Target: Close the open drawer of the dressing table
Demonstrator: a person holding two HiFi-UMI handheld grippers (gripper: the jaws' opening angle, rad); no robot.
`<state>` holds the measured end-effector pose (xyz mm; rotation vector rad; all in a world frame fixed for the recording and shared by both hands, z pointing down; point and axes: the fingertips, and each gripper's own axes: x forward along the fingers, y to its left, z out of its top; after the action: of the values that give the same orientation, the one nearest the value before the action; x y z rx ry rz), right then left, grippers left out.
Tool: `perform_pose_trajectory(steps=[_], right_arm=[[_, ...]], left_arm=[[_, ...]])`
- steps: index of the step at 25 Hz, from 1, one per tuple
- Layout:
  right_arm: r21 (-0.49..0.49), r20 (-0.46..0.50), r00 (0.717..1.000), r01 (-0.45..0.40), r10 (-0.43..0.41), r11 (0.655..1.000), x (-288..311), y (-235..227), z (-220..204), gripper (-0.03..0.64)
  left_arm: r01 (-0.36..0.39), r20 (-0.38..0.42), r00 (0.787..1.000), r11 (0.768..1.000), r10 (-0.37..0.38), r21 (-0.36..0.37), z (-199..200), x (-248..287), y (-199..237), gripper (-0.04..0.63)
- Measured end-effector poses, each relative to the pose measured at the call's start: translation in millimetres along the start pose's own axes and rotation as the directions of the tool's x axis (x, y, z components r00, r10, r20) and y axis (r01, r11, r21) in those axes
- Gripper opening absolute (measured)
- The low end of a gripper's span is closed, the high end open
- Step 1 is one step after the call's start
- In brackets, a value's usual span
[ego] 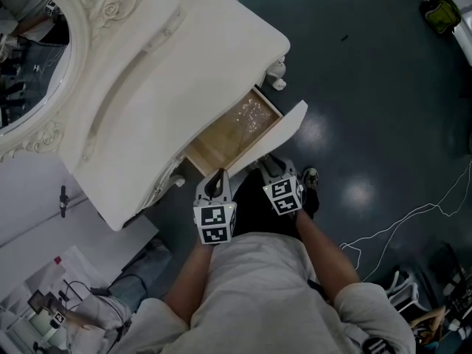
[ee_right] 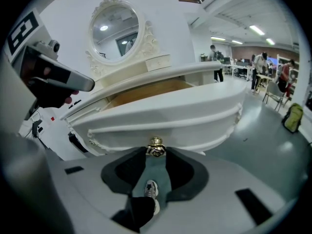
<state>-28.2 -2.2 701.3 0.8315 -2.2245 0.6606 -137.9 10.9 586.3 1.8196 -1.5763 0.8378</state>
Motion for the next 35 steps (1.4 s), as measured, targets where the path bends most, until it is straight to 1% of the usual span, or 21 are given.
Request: perform_pose_trajectory(steps=[5,9,15,17,21,24,26,28,29,32,35], right_arm=[[-0.029,-0.022,1.000,-0.015,0.014,0.999,4,0,3,0.138],[-0.077,-0.032,0.999,-0.012,0.010,0.997,5,2,5,0.138],[-0.120,-0.063,0.998,-0.005,-0.002,0.993,8,6,7,0.138],[-0.152,-0.067,0.998,0.000,-0.011,0.988,12,6,10,0.138],[-0.269,-0.113,0.993,-0.015,-0.016,0.963,13,-2,10,0.136],[-0.308,-0.128,0.991,-0.007,-0.034,0.951,18,4,11,0.132],[-0.323,-0.131,0.990,0.000,-0.044,0.946,22,9,12,0.129],[-0.336,-0.134,0.989,0.008,-0.057,0.942,24,11,13,0.123],[-0.341,-0.136,0.989,0.012,-0.062,0.940,24,11,13,0.110],[-0.341,-0.140,0.988,0.013,-0.065,0.940,26,12,15,0.110],[-0.346,-0.138,0.988,0.014,-0.066,0.938,28,14,16,0.110]], left_arm=[[-0.029,0.008,1.000,0.999,0.030,-0.044,-6,-4,6,0.008],[-0.058,0.010,0.998,0.995,0.058,-0.076,-7,-9,18,0.008],[-0.113,0.021,0.993,0.984,0.117,-0.137,-10,-19,33,0.008],[-0.137,0.023,0.989,0.976,0.143,-0.166,-12,-19,37,0.008],[-0.182,0.022,0.981,0.947,0.195,-0.265,-23,-20,30,0.008],[-0.196,0.022,0.977,0.930,0.213,-0.310,-35,-23,38,0.008],[-0.208,0.022,0.974,0.923,0.227,-0.324,-43,-27,45,0.008],[-0.219,0.023,0.971,0.921,0.239,-0.323,-48,-30,48,0.008],[-0.224,0.024,0.969,0.919,0.244,-0.325,-50,-32,50,0.008],[-0.229,0.025,0.967,0.910,0.253,-0.345,-55,-37,55,0.008],[-0.230,0.026,0.967,0.909,0.255,-0.347,-58,-39,61,0.008]])
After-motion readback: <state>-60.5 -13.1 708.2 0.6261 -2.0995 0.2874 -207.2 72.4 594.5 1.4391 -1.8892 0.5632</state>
